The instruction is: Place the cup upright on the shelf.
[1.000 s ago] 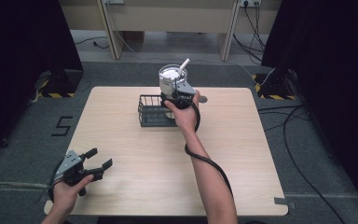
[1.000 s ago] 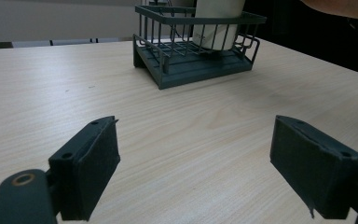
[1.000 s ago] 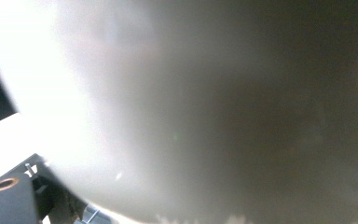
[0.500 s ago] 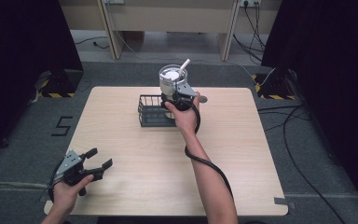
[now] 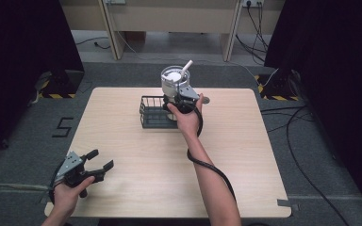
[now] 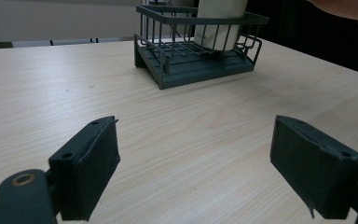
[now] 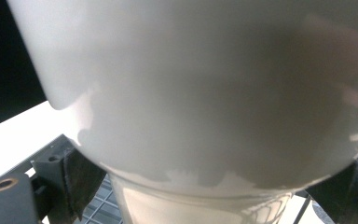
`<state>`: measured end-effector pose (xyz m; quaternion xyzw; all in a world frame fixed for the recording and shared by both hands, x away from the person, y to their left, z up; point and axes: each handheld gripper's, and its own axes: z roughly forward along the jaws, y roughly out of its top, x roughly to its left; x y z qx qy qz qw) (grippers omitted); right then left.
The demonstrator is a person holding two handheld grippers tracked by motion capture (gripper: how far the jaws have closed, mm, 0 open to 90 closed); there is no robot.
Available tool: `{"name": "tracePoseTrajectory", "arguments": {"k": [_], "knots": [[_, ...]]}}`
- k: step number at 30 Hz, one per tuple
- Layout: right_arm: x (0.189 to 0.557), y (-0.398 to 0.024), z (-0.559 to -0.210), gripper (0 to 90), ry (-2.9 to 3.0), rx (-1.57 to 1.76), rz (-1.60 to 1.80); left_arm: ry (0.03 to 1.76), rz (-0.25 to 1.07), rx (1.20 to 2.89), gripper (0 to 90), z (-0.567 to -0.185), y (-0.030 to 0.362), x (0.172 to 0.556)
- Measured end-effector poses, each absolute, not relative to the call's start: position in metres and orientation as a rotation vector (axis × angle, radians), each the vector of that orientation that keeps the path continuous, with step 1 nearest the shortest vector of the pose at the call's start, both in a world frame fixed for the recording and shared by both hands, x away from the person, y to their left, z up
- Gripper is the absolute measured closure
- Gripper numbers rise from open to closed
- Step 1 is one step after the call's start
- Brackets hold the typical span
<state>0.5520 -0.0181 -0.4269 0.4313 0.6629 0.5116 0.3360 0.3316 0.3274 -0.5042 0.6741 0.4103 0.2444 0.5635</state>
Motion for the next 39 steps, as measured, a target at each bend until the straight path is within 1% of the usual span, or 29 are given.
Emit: {"name": "tracePoseTrajectory", "arguments": {"k": [30,39], "knots": [[0.539,-0.021,-0.427,9.6,1.709,1.139,1.341,0.965,0.576,1.588,14.8,-0.504,0.327,0.332],[0.532,-0.025,-0.426,11.8,1.718,1.132,1.347,0.965,0.579,1.587,14.7,-0.504,0.327,0.332]]}}
